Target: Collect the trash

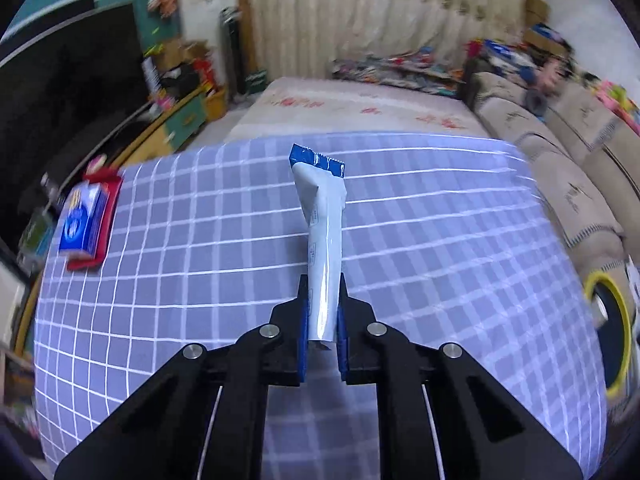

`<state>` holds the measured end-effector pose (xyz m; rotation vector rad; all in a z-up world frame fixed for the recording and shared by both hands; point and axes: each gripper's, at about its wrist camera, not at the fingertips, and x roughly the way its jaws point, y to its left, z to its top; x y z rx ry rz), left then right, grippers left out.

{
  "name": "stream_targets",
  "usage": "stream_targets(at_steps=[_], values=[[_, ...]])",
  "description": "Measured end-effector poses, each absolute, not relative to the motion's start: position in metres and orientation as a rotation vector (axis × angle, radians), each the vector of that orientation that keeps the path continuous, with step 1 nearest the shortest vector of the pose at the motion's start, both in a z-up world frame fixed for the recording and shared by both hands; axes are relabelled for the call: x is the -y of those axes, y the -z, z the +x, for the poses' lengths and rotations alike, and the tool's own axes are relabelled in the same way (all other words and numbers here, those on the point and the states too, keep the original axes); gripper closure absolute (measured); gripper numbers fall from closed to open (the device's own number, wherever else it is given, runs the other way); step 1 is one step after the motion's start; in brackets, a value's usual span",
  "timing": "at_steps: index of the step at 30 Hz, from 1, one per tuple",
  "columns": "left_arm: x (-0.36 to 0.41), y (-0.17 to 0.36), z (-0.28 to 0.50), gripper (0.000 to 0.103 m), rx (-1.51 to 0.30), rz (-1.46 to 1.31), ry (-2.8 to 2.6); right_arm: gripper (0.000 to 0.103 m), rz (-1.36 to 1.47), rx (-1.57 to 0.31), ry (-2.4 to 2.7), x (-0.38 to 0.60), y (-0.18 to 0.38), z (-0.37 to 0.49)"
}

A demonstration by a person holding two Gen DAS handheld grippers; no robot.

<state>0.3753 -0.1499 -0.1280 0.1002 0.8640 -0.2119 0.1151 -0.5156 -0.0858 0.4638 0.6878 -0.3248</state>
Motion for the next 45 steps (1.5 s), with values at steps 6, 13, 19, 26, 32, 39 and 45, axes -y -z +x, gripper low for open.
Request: stream_targets(at_steps=[6, 13, 19, 26, 32, 39, 45], values=[[0.239, 0.098, 0.317, 0.091, -0.835, 0.184, 0.458, 0.026, 0.450, -0.639, 0.358, 0.527, 0.068, 0.083], [0.377, 0.095, 0.244, 0.091, -0.870, 0.290, 0.801, 0.023, 0.425, -0.563, 0.451, 0.551, 0.042, 0.025], [0.473, 0.127, 0.216, 0.091, -0.970, 0.392, 0.935, 0.023, 0.435, -0.540, 0.501, 0.569, 0.038, -0.009], [0.536, 0.174, 0.237, 0.085, -1.095, 0.429, 0.901, 0.023, 0.464, -0.541, 0.500, 0.575, 0.043, -0.022], [0.543, 0.192, 0.257, 0.027, -1.066, 0.416, 0.828, 0.023, 0.469, -0.547, 0.484, 0.576, 0.042, -0.021], [0.479, 0.149, 0.237, 0.019, -0.964, 0.333, 0.827, 0.022, 0.446, -0.554, 0.442, 0.556, 0.037, -0.012], [0.362, 0.089, 0.196, 0.005, -0.732, 0.277, 0.716, 0.016, 0.365, -0.589, 0.374, 0.517, 0.031, 0.006]])
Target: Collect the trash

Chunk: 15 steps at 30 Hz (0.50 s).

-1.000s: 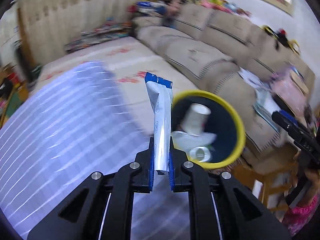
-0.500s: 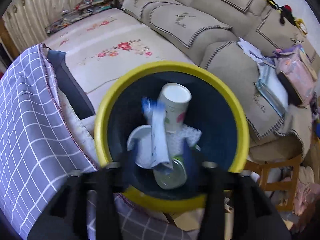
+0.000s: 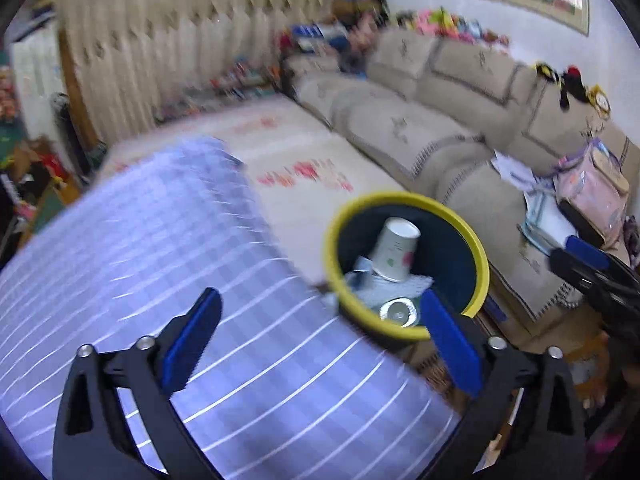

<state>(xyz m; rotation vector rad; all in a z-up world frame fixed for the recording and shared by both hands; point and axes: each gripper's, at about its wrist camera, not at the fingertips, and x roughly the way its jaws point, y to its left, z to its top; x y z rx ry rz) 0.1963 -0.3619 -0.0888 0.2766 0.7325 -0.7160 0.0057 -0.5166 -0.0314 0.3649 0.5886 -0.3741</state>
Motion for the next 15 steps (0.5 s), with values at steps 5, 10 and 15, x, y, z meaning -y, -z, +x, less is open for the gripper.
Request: stream_targets(at_steps=[5, 10, 15], values=[[0.253, 0.060, 0.171, 0.005, -0.657, 0.178, 0.537, 0.007, 0.307, -0.565, 0.300, 0.477, 0.018, 0.013], [0.141, 0.040, 0.138, 0.005, -0.615, 0.030, 0.306, 0.007, 0.222, -0.531, 0.235, 0.429, -0.005, 0.017], [0.062, 0.028, 0.099, 0.005, -0.562, -0.034, 0.144, 0.007, 0.159, -0.490, 0.162, 0.389, -0.032, 0.013]])
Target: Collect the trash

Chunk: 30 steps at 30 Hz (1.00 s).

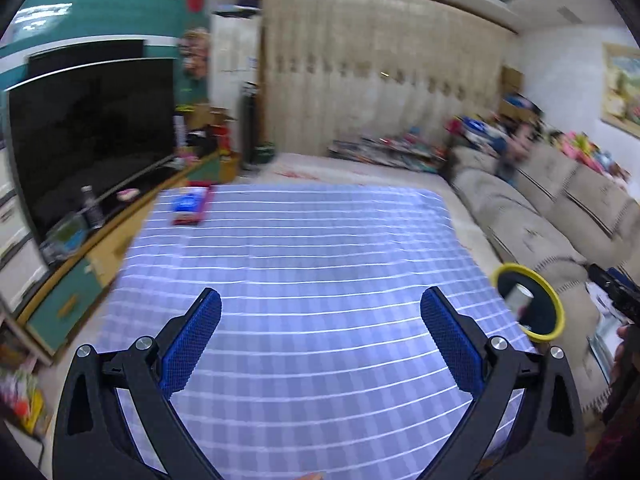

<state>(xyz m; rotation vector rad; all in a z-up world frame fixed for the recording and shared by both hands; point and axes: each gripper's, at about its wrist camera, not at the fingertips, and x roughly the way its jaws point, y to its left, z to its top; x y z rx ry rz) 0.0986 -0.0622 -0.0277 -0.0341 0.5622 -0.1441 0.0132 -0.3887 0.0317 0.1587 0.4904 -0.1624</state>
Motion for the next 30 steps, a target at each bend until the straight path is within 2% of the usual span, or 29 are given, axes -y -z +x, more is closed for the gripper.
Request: stream_targets(at_steps=[7, 19, 30], values=[[0.015, 0.018, 0.058, 0.005, -0.505, -0.084, 0.078, 0.007, 0.133, -0.468, 0.112, 0.360, -0.047, -0.008], [0.016, 0.006, 0.018, 0.005, -0.483, -0.096, 0.107, 0.007, 0.123, -0.431, 0.106, 0.351, -0.052, -0.038], [0.027, 0.004, 0.019, 0.005, -0.491, -0.094, 0.111, 0.007, 0.140, -0.443, 0.107, 0.356, -0.049, -0.032]])
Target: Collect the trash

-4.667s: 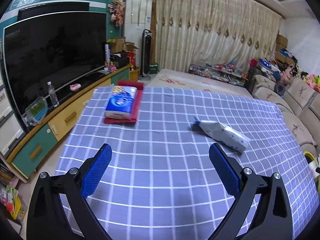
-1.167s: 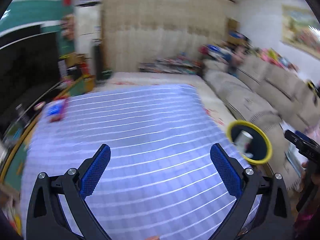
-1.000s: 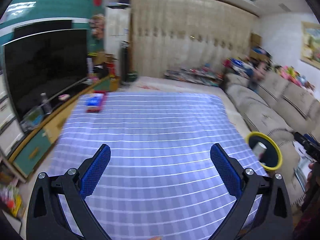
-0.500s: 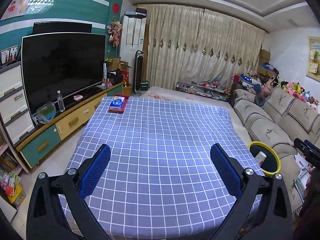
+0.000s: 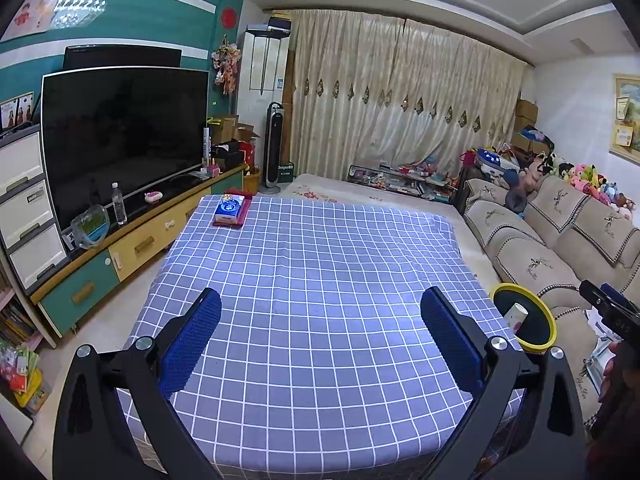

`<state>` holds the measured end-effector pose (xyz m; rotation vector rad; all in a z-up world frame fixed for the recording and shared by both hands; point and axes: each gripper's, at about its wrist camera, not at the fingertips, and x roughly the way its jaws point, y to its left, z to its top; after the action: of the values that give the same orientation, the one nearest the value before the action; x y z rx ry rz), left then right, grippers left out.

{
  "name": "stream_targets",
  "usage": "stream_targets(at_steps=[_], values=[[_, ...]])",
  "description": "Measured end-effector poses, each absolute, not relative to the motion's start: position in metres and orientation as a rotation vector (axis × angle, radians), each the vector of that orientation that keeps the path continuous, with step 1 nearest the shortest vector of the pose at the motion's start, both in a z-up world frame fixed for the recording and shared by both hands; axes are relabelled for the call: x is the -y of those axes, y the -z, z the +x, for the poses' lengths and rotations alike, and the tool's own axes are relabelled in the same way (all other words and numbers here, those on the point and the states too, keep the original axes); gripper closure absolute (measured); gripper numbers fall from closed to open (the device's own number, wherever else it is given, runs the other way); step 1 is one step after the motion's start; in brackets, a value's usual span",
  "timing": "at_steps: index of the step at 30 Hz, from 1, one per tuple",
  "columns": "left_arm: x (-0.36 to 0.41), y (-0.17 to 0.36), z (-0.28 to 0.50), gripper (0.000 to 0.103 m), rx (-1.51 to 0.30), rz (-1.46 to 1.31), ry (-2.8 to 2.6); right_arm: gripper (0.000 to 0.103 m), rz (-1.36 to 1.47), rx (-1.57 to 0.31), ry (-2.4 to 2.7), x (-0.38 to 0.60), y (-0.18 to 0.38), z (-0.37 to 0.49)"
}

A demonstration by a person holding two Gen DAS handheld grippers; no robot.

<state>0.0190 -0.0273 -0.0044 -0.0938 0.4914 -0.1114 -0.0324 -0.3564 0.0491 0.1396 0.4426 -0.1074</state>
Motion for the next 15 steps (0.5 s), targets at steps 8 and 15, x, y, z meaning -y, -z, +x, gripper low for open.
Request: stream_targets(at_steps=[8, 15], values=[[0.0291, 0.0066, 0.0264, 0.005, -0.499, -0.094, 0.109, 0.007, 0.140, -0.445, 0.109, 0.3568, -0.0498, -0.0292], [0.0281, 0.0068, 0.0280, 0.005, -0.500, -0.091, 0.109, 0.007, 0.141, -0.442, 0.109, 0.3571, -0.0498, -0.0285]])
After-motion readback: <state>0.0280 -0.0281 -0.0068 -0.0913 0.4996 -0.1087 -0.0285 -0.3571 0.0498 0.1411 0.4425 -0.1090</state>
